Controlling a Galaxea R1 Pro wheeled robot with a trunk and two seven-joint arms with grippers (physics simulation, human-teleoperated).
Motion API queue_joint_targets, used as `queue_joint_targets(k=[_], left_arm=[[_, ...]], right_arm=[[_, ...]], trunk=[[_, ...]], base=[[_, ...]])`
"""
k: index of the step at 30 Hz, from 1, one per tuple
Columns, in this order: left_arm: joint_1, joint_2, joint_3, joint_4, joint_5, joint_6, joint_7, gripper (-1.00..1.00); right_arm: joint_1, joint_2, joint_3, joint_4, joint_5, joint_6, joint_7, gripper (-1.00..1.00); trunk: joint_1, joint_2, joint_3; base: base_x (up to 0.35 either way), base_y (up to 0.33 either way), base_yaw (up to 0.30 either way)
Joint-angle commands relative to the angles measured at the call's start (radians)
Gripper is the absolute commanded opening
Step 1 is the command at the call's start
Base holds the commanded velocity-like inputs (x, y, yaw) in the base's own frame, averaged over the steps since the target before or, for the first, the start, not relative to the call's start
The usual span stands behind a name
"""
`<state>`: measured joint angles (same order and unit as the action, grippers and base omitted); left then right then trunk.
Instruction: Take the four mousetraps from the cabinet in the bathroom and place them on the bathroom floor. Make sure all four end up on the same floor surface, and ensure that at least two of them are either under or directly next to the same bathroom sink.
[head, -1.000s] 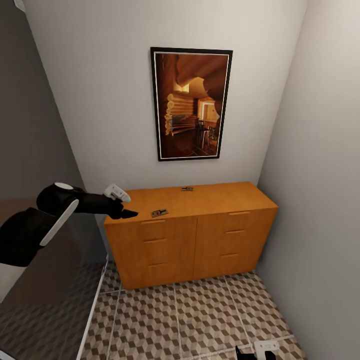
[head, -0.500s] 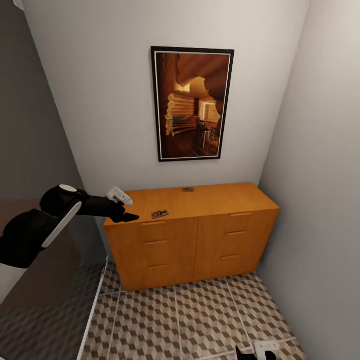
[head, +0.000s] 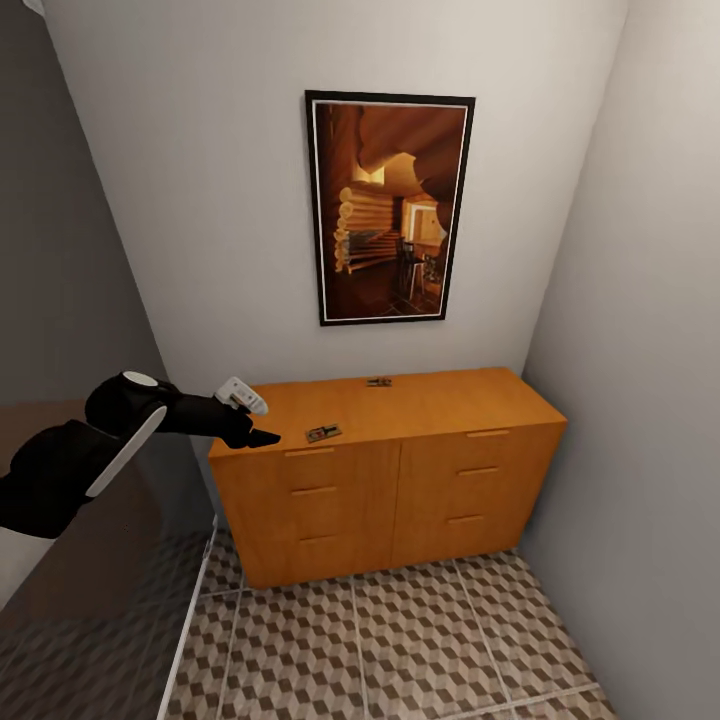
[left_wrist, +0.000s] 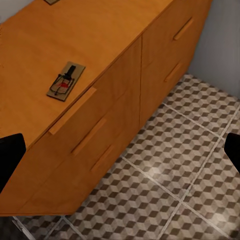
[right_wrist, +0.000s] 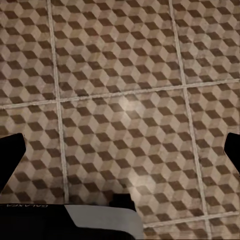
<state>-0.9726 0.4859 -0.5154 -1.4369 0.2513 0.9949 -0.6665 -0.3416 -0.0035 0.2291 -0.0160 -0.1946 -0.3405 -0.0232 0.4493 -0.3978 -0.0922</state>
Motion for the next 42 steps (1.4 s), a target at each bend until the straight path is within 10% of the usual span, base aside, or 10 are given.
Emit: queue_joint_targets(k=[1,42], left_arm=[[-0.002,0.001,-0.001,0.000,0.002,0.005,-0.001,1.00],[-0.002,-0.001,-0.084,0.005,0.002,0.003,0.000,1.00]], right_arm=[[0.005,0.001,0.009,0.000,-0.008,0.000,-0.002,1.00],[0.058,0.035,0.009,0.000,-0.012,0.068,-0.003,1.00]], trunk=[[0.001,-0.002,-0.002],[0.001,-0.002,-0.002]], base=[[0.005,0.002,0.000],[0.185,0.000,0.000]])
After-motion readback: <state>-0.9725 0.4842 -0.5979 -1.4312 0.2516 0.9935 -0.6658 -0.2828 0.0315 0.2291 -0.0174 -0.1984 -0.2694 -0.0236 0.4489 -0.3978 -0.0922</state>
